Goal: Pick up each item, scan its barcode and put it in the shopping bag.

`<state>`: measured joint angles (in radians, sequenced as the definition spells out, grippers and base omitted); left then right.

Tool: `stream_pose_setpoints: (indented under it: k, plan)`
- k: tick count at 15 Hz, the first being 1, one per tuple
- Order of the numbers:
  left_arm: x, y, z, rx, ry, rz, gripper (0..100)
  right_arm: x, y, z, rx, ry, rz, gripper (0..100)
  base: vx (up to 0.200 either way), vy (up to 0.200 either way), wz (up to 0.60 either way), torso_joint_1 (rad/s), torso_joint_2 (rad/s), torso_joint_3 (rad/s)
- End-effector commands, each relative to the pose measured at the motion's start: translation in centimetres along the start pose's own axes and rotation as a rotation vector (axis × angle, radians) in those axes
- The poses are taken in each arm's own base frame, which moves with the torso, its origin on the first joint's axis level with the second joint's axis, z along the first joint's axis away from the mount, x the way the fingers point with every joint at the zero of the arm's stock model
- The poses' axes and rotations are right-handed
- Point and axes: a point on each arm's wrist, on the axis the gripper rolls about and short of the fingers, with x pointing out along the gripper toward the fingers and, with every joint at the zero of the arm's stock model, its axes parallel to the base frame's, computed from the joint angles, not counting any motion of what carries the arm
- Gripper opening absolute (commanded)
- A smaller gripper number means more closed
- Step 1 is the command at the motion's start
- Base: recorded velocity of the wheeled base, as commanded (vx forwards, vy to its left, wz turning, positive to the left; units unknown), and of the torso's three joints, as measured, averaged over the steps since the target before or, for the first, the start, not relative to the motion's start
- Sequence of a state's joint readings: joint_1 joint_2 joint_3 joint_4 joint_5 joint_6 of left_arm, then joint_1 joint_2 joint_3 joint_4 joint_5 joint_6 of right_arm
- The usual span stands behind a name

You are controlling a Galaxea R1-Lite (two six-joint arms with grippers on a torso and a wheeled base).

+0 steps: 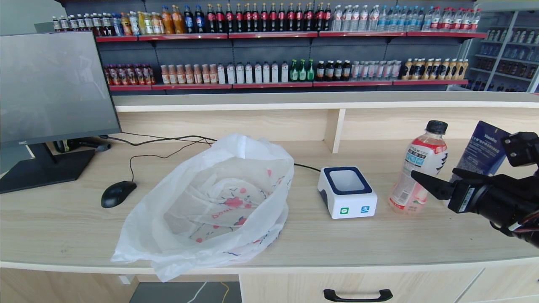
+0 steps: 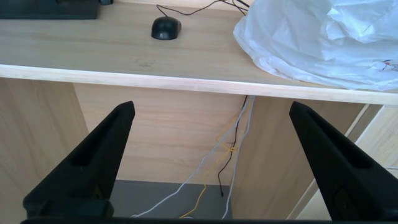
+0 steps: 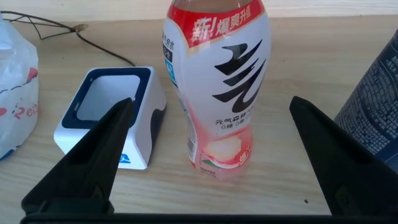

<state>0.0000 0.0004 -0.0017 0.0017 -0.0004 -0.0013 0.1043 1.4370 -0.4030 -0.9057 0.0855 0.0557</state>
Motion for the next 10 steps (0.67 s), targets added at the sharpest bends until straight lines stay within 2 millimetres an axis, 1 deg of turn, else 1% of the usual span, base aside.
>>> stream_pose_setpoints:
  k: [1,3,8,10]
  plan:
    - [0.0,0.0,0.0,0.0,0.0,0.0,100,0.4,-0.1,-0.5,0.001,0.02,-0.001,100,0.0,0.0,0.0,0.0,0.0,0.0]
    - [0.0,0.0,0.0,0.0,0.0,0.0,100,1.1,-0.1,-1.0,0.002,0.013,0.0,100,0.0,0.0,0.0,0.0,0.0,0.0]
    - [0.0,0.0,0.0,0.0,0.0,0.0,100,1.8,-0.3,-2.0,0.006,0.034,-0.003,100,0.0,0.0,0.0,0.0,0.0,0.0]
    - [0.0,0.0,0.0,0.0,0.0,0.0,100,2.5,-0.4,-2.7,0.003,0.039,-0.005,100,0.0,0.0,0.0,0.0,0.0,0.0]
